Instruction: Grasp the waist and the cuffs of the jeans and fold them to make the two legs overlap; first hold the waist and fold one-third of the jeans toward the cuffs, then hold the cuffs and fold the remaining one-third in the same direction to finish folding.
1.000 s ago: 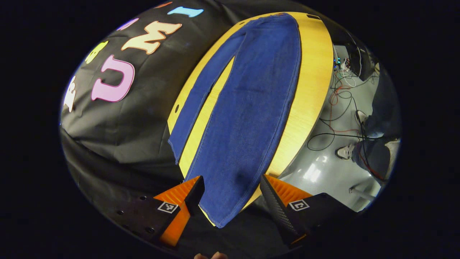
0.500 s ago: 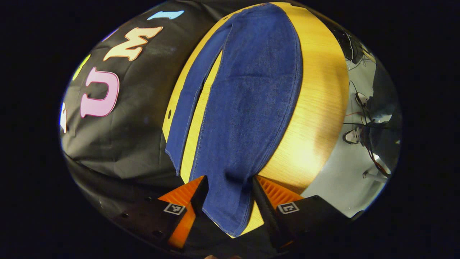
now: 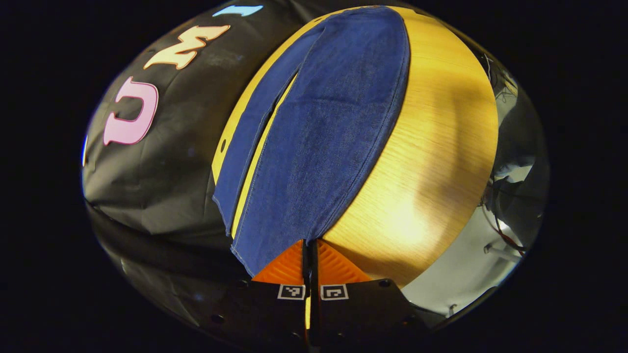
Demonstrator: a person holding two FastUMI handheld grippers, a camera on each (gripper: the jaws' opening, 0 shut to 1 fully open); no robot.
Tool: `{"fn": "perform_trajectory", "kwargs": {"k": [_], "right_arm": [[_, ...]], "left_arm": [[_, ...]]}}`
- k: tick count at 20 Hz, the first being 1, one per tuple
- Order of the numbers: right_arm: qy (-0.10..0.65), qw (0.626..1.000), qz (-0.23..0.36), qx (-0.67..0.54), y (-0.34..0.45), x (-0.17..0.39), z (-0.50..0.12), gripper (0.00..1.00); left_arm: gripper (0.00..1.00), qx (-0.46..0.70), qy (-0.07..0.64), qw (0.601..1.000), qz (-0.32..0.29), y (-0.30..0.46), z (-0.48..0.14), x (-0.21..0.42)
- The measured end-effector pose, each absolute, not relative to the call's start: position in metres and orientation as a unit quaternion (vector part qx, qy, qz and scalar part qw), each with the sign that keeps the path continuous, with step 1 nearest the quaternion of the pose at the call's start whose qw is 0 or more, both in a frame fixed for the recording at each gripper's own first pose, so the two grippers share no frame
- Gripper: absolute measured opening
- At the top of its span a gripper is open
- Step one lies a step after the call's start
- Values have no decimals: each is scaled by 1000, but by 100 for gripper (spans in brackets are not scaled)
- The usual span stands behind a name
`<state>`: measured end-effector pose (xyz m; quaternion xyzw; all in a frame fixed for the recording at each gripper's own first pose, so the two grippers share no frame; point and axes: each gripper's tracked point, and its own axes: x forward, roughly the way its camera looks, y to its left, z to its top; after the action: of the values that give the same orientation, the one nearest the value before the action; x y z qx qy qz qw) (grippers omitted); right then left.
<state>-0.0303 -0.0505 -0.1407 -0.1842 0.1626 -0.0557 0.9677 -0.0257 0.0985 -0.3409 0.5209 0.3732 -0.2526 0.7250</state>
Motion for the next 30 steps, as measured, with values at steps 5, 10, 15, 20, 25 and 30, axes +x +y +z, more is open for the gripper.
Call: {"fn": "perform_trajectory", "kwargs": {"k": [5,10,15,20,25,30], "right_arm": [[251,920,3,-302,-106,-66,-208,100],[330,856,78,-390,-135,-99,-283,100],[379,806,142,-431,-143,-112,-345,99],[410,749,200,-480,-150,-114,-385,100],[383,714,235,-538,-144,-79,-403,88],[404,714,268,-505,-141,-66,-423,68]], "left_arm": [[0,520,389,720,-246,99,-341,-27],[0,522,402,715,-235,101,-342,-27],[0,523,419,707,-226,102,-343,-27],[0,523,428,704,-219,103,-344,-27],[0,525,434,701,-212,102,-344,-25],[0,521,441,702,-202,103,-345,-25]]}}
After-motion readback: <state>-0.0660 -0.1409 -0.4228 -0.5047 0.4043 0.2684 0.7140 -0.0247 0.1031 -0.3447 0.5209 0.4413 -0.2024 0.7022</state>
